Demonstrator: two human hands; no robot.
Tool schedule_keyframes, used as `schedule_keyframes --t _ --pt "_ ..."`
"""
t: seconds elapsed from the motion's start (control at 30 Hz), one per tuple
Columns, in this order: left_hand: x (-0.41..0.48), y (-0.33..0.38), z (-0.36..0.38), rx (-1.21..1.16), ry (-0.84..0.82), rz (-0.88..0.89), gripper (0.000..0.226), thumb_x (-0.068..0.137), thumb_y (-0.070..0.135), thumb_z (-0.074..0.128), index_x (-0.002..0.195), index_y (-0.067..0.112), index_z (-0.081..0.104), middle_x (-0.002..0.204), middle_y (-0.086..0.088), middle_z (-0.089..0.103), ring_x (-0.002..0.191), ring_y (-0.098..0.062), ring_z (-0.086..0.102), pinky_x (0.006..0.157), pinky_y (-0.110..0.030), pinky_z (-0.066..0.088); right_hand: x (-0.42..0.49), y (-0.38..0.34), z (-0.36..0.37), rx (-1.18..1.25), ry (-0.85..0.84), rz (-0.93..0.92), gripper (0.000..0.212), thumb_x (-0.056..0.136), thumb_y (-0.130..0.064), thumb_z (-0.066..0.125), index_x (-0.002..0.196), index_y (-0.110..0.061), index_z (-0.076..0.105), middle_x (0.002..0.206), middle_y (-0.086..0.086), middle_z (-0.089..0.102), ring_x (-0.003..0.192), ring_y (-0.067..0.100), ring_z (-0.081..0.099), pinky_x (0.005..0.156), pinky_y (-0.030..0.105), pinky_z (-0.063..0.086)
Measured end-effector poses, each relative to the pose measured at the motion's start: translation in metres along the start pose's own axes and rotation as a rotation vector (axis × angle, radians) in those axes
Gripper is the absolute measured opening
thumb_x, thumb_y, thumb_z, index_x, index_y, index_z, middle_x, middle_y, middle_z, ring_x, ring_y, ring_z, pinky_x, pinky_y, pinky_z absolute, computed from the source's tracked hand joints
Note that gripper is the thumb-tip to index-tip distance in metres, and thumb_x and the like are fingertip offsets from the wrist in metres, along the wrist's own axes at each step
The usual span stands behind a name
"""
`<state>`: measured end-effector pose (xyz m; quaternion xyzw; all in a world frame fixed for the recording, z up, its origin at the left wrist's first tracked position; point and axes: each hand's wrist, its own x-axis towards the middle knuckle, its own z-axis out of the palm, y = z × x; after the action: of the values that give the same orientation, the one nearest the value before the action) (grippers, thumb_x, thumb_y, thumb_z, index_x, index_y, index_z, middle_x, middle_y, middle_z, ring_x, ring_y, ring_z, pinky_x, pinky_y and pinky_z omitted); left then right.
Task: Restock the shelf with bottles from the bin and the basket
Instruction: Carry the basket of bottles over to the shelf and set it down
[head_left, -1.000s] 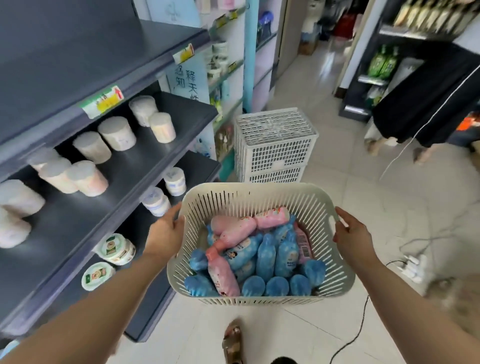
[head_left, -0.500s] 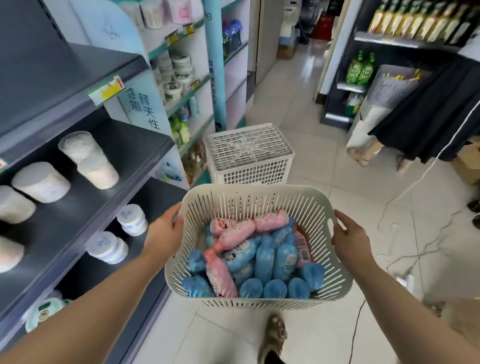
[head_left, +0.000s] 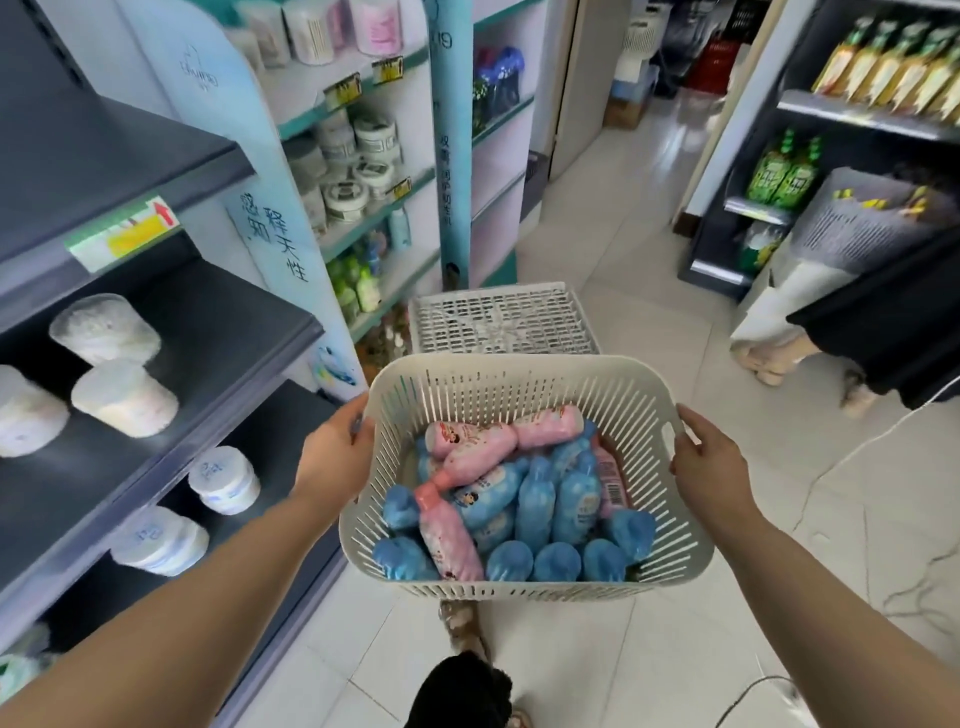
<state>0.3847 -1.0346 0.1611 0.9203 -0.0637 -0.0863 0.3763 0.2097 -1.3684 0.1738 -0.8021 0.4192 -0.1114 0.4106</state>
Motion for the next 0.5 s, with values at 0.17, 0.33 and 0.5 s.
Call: schedule_keyframes --t 0.17,0.33,0.5 --pt "0.077 0.005 0.018 0.001 -0.013 -0.04 0.038 0.096 0.036 0.042 0.133 0.037 0.049 0.101 -0.001 0.068 0.09 -0.025 0.064 0.08 -0.032 0.05 0.066 -0.019 0.023 0.008 -0.005 0.005 0.04 0.098 -0.02 0.038 0.137 -0.029 0.048 0.118 0.013 0.065 0.09 0.026 0.065 0.076 0.03 0.049" --pt "0.144 0.022 0.028 0.066 -0.022 0.004 0.038 0.098 0.028 0.041 0.135 0.031 0.048 0.096 -0.01 0.07 0.084 -0.031 0.064 0.078 -0.035 0.048 0.127 -0.037 0.047 0.004 -0.002 0.038 0.039 0.098 -0.026 0.039 0.136 -0.032 0.048 0.114 0.014 0.067 0.094 0.028 0.066 0.086 0.042 0.054" --pt "0.198 0.036 0.037 0.027 -0.027 0.044 0.038 0.098 0.026 0.041 0.136 0.027 0.047 0.102 -0.013 0.068 0.09 -0.036 0.064 0.082 -0.04 0.05 0.179 -0.053 0.064 0.019 -0.002 0.043 0.04 0.098 -0.027 0.039 0.136 -0.033 0.047 0.115 0.011 0.067 0.097 0.027 0.066 0.09 0.045 0.053"
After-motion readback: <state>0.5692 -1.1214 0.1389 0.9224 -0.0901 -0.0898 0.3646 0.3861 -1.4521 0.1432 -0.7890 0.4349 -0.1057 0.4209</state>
